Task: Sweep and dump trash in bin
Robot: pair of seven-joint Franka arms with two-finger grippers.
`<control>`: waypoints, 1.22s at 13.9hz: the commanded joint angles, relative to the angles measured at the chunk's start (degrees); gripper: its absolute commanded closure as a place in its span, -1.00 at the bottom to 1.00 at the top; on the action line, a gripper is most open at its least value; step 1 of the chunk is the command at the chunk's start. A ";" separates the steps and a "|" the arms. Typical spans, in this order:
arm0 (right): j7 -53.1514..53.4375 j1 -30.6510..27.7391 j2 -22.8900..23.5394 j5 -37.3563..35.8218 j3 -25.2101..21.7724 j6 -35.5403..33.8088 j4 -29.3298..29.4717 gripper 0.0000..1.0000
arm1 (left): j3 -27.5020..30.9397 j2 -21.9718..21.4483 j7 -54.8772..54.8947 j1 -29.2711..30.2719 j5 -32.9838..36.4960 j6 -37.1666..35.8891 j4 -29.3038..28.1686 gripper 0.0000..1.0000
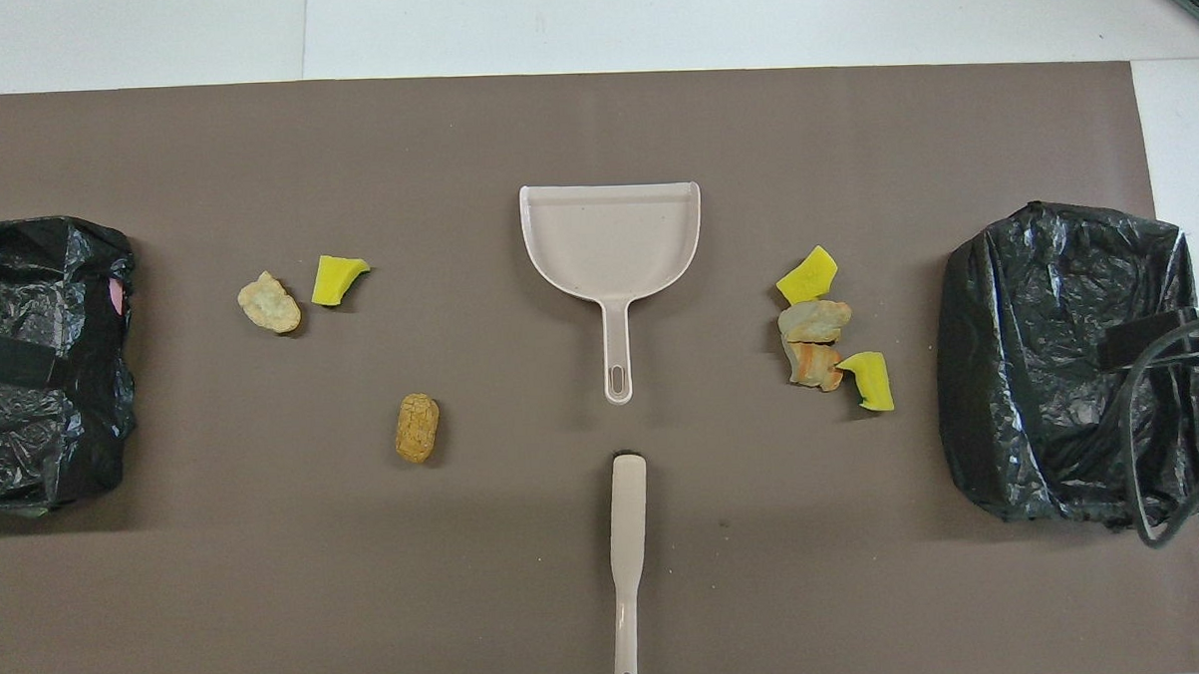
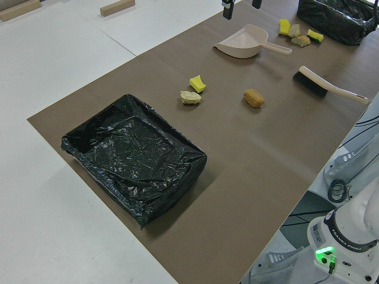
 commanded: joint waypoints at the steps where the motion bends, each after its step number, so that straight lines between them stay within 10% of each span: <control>1: -1.04 -0.87 -1.57 0.72 0.29 1.47 -2.10 -1.00 | 0.00 -0.31 -0.40 0.26 -0.07 -0.90 0.29 -1.00; 7: -1.04 -0.87 -1.57 0.72 0.29 1.39 -2.01 -1.00 | -0.34 -0.83 -0.66 -0.62 -0.24 -0.82 -0.49 -1.00; 17: -0.95 -0.78 -1.57 0.63 0.29 1.21 -2.19 -1.00 | -1.40 -11.03 -18.03 -24.76 -0.68 19.46 -31.41 -1.00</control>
